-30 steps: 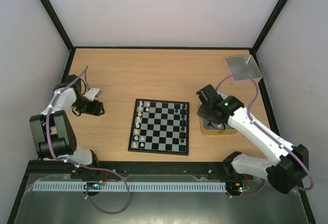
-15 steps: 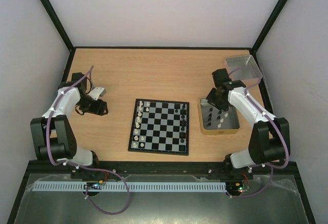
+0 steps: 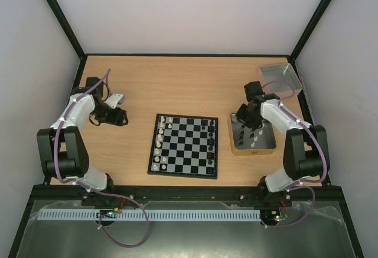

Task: Set up the chess pieces on the board
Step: Pick up the chess piece from the storage box.

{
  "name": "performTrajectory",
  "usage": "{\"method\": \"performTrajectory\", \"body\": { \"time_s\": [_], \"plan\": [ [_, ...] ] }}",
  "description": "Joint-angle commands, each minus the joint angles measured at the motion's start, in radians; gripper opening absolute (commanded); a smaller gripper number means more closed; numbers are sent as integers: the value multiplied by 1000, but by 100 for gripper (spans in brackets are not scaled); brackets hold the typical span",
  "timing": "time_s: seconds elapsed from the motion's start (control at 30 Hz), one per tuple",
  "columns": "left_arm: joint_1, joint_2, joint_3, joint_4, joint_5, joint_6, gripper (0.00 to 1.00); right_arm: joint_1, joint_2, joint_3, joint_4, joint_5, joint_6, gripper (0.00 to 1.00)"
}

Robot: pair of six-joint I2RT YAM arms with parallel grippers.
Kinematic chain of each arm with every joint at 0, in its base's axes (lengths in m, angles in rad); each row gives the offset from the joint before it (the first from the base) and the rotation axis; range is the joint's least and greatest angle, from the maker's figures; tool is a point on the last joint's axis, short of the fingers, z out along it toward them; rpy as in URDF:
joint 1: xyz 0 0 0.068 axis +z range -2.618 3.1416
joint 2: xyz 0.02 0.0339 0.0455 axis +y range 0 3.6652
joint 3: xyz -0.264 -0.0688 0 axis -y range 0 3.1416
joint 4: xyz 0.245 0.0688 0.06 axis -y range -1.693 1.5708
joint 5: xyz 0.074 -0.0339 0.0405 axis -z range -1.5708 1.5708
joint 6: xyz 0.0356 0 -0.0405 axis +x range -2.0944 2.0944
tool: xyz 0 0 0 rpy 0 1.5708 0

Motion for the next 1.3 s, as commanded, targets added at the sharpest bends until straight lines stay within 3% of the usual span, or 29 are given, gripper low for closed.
{"method": "performTrajectory", "body": {
  "time_s": [0.0,0.27,0.73,0.97,1.1,1.27],
  "plan": [
    [-3,-2,-24,8,27,-30,70,-1,23,8,-10,32,-47,21],
    [-8,-19,-26,-4,19,-29,70,-4,90,38,-14,85,-75,28],
    [-8,-30,-20,-19,7,-20,70,-13,158,46,16,115,-86,17],
    [-10,-38,-30,-16,14,-25,71,-15,159,57,4,132,-86,3],
    [-10,-42,-41,-14,15,-23,71,-13,116,79,-32,132,-115,2],
    [-9,-40,-40,-14,16,-17,71,108,64,172,-139,217,-121,2]
  ]
}}
